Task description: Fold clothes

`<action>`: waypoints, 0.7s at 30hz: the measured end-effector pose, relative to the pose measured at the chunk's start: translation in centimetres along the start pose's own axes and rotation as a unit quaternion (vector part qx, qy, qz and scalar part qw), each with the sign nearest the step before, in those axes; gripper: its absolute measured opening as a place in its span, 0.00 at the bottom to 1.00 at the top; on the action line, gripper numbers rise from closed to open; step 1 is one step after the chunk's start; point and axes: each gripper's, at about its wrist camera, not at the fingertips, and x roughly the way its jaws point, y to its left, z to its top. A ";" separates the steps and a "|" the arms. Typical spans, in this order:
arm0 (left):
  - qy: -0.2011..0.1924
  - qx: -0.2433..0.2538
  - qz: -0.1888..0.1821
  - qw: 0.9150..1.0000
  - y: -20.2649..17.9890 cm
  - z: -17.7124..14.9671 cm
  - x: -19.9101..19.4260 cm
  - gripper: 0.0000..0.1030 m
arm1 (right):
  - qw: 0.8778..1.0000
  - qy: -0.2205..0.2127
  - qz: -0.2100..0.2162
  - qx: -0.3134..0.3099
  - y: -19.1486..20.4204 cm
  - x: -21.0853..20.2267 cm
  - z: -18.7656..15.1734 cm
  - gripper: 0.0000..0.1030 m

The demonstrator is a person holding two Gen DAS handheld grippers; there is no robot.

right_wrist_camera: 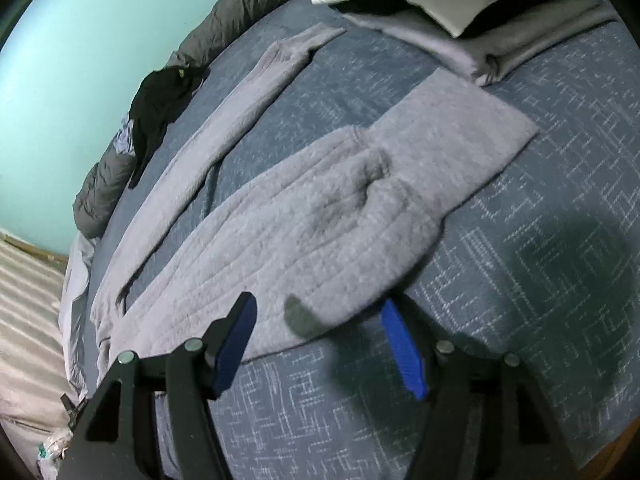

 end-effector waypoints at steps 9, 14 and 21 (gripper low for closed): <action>-0.028 0.030 -0.014 0.999 -1.1 0.9 -2.3 0.07 | 0.999 -0.035 -0.006 -0.037 1.4 -1.9 0.8 0.03; -0.043 0.027 -0.038 0.998 -1.1 1.7 -5.0 0.06 | 0.997 -0.053 0.002 -0.050 2.0 -5.0 2.2 0.03; -0.038 0.018 -0.064 0.997 -0.5 1.0 -6.1 0.06 | 0.997 -0.031 -0.024 -0.060 0.6 -5.4 2.2 0.03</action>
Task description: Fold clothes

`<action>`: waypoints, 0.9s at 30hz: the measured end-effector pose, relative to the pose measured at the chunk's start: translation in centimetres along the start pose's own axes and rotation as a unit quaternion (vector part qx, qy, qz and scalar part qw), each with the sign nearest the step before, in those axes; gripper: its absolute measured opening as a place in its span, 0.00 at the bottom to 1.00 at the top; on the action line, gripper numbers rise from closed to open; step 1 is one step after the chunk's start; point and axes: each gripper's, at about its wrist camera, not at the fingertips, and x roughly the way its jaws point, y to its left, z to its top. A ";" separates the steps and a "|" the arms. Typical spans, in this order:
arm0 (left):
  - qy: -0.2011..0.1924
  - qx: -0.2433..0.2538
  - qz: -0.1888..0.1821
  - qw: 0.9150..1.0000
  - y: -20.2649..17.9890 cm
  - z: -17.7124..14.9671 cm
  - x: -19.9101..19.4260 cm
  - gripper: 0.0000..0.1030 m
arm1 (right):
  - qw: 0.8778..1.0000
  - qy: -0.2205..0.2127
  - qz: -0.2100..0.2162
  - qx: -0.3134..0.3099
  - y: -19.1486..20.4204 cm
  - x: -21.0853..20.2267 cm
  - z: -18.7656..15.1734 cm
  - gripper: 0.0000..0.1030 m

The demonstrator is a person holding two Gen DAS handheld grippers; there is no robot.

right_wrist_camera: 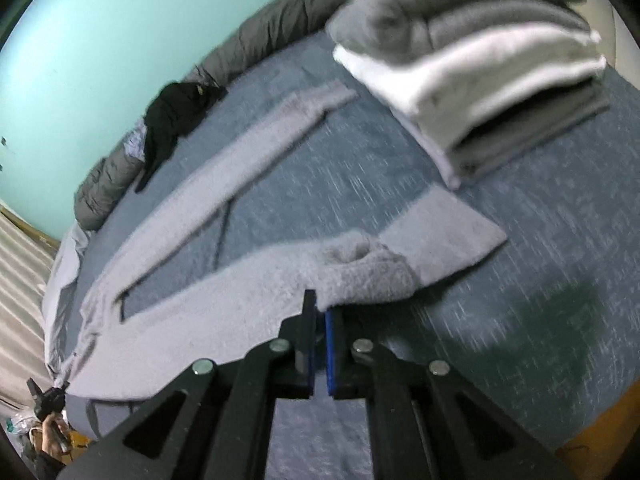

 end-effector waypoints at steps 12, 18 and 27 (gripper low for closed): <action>0.034 -0.051 0.023 0.998 3.5 -2.1 3.2 0.30 | 0.999 0.050 -0.015 0.008 -2.3 3.2 -2.7 0.06; -0.002 -0.034 0.053 0.998 3.0 -0.9 1.4 0.48 | 0.998 0.041 -0.053 -0.020 -0.9 1.7 -2.1 0.17; 0.012 0.026 0.061 0.998 -0.1 5.0 4.3 0.57 | 0.992 -0.027 -0.115 -0.048 1.9 -3.0 -1.0 0.18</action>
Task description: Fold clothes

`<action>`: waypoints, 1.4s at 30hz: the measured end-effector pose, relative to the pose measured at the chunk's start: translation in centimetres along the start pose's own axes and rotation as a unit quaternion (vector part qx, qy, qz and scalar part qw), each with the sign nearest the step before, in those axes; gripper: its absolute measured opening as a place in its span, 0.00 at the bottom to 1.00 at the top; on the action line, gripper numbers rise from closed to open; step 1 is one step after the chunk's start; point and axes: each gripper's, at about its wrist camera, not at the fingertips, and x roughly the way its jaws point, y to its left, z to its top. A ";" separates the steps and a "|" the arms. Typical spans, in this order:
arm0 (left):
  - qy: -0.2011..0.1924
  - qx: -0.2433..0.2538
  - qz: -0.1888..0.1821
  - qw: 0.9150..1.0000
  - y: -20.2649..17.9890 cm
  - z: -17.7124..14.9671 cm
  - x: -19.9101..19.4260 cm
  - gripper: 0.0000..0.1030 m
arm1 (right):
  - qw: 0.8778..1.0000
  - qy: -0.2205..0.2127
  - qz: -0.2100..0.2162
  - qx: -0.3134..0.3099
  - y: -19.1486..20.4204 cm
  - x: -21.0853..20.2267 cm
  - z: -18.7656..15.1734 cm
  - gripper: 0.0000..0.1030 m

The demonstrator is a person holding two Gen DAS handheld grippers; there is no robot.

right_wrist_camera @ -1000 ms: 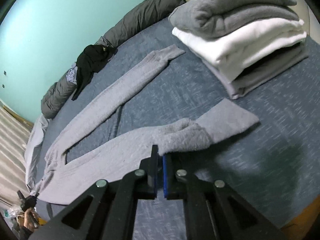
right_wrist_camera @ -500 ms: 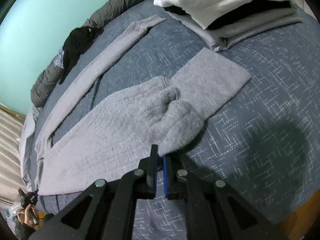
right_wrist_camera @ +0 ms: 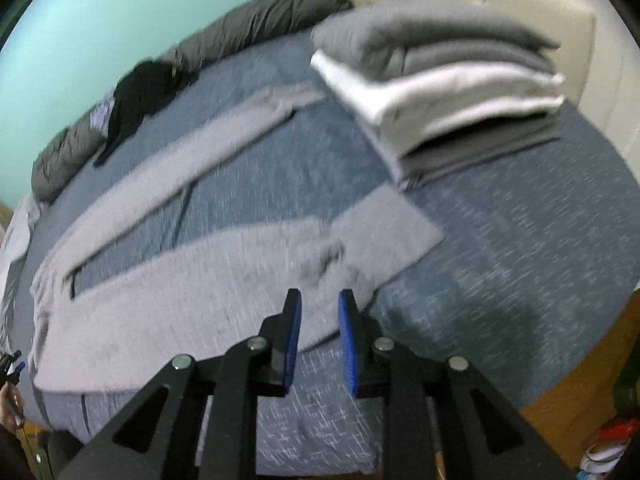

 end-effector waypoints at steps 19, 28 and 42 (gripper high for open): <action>0.051 0.048 -0.018 0.997 -4.2 7.9 11.7 0.46 | 0.996 0.000 0.076 -0.038 7.7 4.9 0.5 0.37; -0.001 0.085 0.009 0.996 -5.1 8.0 9.0 0.06 | 0.993 0.004 0.103 -0.057 10.6 5.0 0.4 0.37; 0.005 0.054 0.050 0.997 -2.7 8.5 8.9 0.24 | 0.994 0.029 0.094 -0.057 10.2 6.5 -0.9 0.39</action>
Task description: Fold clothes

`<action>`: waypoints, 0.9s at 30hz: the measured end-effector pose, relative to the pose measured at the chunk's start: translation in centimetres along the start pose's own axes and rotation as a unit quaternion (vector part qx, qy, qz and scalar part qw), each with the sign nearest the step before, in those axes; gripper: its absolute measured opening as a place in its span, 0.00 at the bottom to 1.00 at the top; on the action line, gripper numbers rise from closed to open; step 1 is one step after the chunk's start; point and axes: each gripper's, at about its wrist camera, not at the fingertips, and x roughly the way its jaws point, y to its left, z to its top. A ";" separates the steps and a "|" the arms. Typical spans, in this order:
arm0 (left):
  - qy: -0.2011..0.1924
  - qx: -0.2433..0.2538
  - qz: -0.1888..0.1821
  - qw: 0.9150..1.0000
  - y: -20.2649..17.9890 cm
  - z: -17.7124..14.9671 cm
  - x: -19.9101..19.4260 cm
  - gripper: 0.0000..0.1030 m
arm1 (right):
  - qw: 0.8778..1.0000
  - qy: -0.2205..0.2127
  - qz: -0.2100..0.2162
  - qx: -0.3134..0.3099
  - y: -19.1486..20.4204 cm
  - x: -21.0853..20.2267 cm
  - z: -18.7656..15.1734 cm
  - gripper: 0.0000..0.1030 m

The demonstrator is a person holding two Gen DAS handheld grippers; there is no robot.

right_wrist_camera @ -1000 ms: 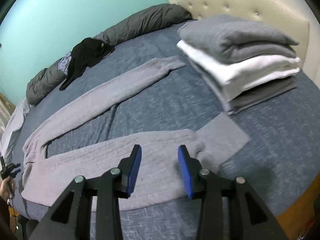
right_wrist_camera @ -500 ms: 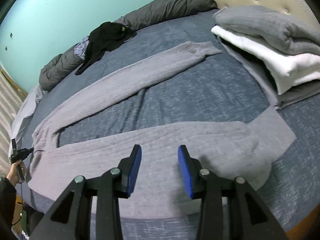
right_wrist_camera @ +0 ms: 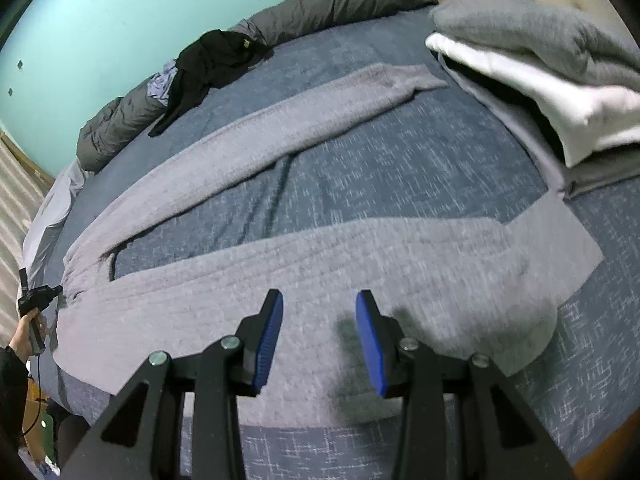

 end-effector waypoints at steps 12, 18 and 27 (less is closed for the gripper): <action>0.014 -0.059 -0.064 0.996 3.7 -6.4 -8.4 0.54 | 0.998 0.010 0.012 0.059 -3.6 -1.6 -1.5 0.46; 0.028 -0.061 -0.074 0.995 3.2 -10.3 -9.9 0.58 | 0.997 0.017 0.011 0.072 -5.5 -2.9 -2.5 0.52; 0.053 -0.076 -0.094 0.991 3.0 -14.8 -9.9 0.60 | 0.991 0.030 0.014 0.130 -9.4 -2.8 -4.6 0.54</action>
